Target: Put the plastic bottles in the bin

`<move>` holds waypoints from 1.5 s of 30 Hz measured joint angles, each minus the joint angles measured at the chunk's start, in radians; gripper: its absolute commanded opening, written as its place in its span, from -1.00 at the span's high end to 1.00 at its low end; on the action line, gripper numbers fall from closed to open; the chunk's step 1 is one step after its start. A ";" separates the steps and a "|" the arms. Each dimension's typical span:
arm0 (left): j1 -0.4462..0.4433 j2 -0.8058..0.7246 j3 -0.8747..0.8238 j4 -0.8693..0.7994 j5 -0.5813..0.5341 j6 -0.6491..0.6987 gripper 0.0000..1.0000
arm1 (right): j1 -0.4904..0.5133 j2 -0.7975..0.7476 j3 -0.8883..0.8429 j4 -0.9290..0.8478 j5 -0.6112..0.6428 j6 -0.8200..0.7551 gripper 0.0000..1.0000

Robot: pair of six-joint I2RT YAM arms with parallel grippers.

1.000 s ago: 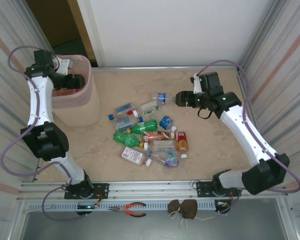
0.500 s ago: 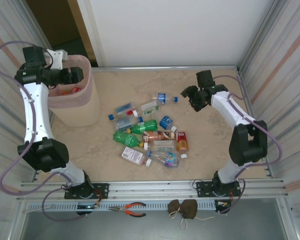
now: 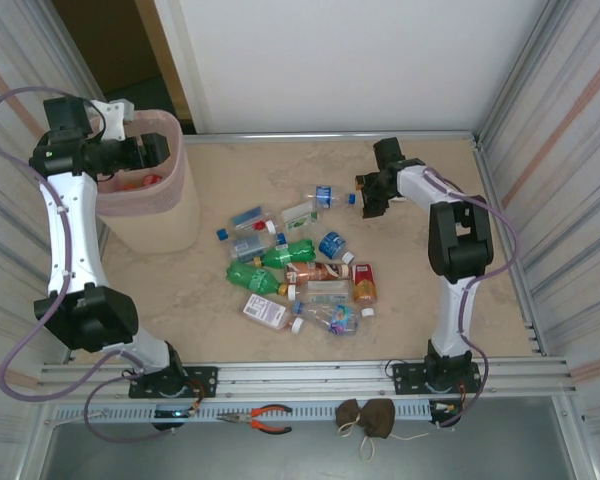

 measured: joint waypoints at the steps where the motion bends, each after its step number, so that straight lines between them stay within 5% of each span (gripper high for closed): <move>1: 0.000 0.000 0.000 0.000 0.000 0.000 -0.60 | 0.000 0.015 0.011 0.003 -0.005 0.014 -0.34; 13: 0.000 -0.006 0.000 0.000 -0.001 0.003 -0.61 | 0.008 0.143 0.097 0.043 -0.042 0.137 -0.24; 31: 0.000 -0.008 0.000 -0.013 -0.001 0.011 -0.59 | 0.008 0.157 0.085 0.107 -0.048 0.195 0.40; 45: -0.032 -0.106 -0.018 0.005 0.039 0.011 -0.59 | -0.041 -0.014 -0.101 0.185 0.058 0.151 0.56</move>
